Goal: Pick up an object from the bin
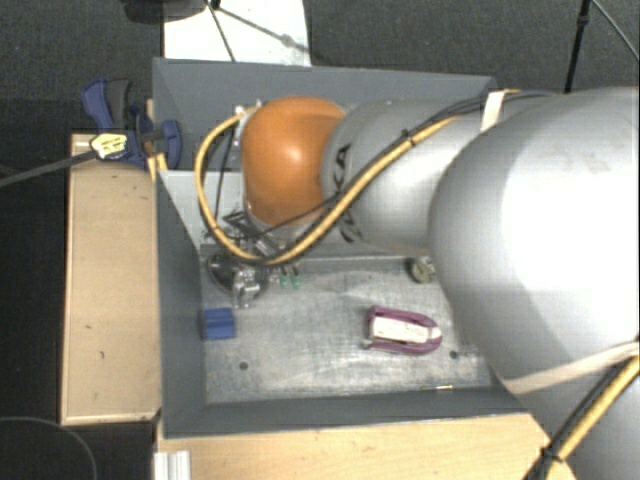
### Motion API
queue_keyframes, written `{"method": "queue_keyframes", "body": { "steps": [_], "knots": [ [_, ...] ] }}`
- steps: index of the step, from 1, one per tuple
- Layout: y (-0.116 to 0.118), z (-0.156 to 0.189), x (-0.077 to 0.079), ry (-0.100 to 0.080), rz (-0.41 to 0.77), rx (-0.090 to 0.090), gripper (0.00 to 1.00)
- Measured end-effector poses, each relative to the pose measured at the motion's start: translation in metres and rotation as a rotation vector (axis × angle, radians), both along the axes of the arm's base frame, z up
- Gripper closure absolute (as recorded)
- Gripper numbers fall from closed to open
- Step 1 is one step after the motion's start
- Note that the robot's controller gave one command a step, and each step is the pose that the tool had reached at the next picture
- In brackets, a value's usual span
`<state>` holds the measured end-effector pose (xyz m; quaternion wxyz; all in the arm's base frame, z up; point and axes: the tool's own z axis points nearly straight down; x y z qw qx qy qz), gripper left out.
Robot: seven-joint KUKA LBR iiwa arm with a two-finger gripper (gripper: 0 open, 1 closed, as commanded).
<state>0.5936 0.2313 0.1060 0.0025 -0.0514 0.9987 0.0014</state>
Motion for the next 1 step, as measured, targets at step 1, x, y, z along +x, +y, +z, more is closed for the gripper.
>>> {"method": "queue_keyframes", "body": {
  "steps": [1],
  "knots": [
    [0.0008, 0.0737, 0.002, -0.004, -0.002, 0.001, 1.0]
  ]
}}
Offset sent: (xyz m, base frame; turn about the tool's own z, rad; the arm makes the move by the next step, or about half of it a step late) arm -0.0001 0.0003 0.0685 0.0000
